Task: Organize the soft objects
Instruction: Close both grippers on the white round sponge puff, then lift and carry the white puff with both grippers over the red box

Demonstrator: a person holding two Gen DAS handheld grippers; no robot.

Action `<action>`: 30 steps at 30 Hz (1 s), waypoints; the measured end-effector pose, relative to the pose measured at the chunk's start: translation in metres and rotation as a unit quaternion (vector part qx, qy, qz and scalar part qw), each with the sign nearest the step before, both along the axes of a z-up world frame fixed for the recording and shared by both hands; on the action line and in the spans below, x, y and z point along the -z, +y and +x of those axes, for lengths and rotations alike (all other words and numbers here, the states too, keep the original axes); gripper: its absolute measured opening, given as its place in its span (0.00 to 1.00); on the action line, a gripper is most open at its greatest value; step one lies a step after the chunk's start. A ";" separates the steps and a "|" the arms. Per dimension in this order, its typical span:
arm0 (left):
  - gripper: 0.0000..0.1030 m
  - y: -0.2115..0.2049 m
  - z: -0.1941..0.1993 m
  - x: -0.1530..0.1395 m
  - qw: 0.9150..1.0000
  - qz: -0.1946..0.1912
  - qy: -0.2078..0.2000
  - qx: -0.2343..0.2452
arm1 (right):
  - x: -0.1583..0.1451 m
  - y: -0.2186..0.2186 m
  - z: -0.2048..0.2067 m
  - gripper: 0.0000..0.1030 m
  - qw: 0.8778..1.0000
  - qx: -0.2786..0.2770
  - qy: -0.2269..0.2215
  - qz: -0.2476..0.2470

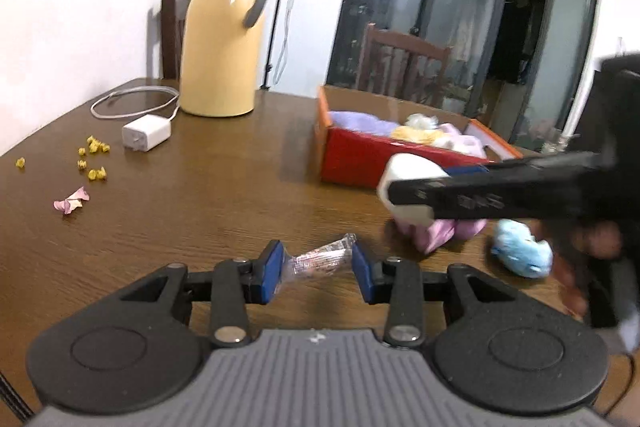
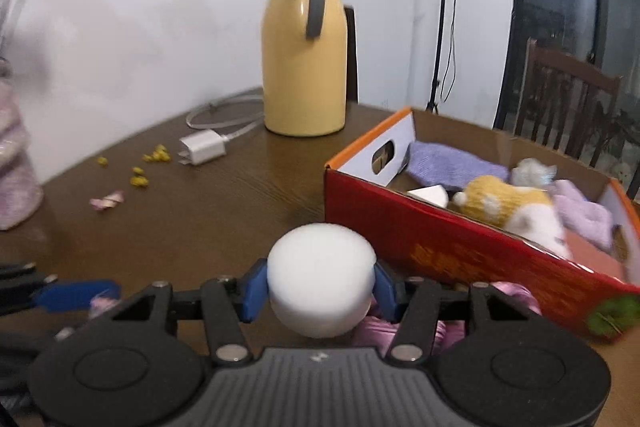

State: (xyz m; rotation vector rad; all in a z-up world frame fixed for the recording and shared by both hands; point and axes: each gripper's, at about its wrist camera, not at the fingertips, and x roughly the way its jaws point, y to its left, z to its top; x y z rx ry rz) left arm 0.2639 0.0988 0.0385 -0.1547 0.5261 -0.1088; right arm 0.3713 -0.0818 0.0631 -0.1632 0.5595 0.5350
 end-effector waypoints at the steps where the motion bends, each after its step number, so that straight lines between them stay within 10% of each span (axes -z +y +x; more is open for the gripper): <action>1: 0.38 -0.004 -0.007 -0.003 1.000 0.000 -0.005 0.005 | -0.004 -0.010 -0.017 0.53 1.000 0.002 -0.002 0.006; 15: 0.38 -0.068 -0.114 -0.001 0.998 -0.014 -0.029 0.059 | -0.002 -0.134 -0.223 0.53 0.996 0.060 -0.041 0.047; 30: 0.38 -0.075 -0.121 -0.001 0.997 -0.005 -0.028 0.069 | 0.005 -0.142 -0.239 0.54 0.994 0.069 -0.051 0.061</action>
